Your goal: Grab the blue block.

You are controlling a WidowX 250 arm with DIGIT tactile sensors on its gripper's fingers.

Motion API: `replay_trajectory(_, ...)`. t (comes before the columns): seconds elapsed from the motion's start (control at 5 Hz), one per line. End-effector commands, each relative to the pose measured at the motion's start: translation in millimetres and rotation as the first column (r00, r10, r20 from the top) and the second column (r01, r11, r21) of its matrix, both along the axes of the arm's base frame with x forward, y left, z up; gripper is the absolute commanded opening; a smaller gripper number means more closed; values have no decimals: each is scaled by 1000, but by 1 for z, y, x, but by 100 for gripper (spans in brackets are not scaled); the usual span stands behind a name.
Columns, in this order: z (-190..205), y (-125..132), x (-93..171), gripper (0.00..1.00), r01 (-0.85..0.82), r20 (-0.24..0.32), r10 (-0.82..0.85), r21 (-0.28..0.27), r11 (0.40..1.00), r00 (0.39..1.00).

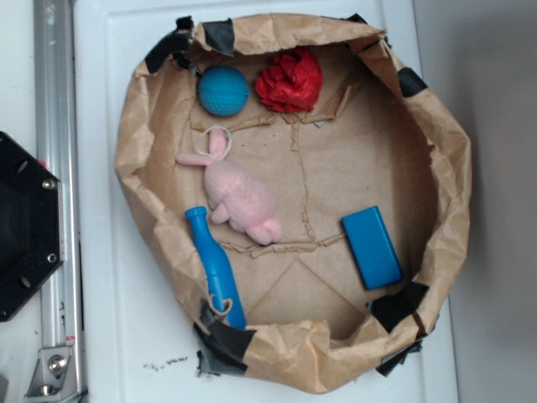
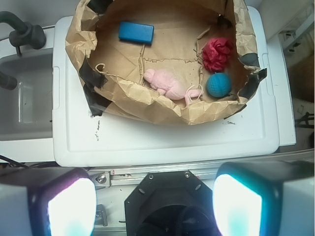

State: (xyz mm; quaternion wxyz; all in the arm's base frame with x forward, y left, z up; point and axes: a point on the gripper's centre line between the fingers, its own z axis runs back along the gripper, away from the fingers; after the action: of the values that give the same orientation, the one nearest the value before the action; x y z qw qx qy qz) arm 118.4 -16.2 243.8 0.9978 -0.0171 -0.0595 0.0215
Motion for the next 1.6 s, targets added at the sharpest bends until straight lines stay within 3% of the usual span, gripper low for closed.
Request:
replay_trajectory(0.0, 0, 0, 0, 100, 0, 0, 0, 0, 1000, 1000)
replay_trajectory(0.2, -33, -13, 50, 100, 242, 155, -244, 33, 970, 957)
replay_trajectory(0.4, -40, -21, 99, 100, 450, 253, -469, 133, 883, 846)
replay_trajectory(0.6, -74, -29, 145, 100, 648, 247, -675, 192, 737, 695)
replay_trajectory(0.8, -101, -27, 180, 100, 775, 170, -809, 232, 588, 563)
replay_trajectory(1.0, -121, -11, 196, 100, 774, 159, -805, 222, 593, 571)
replay_trajectory(1.4, -164, -18, 191, 100, 814, 130, -831, 170, 556, 541)
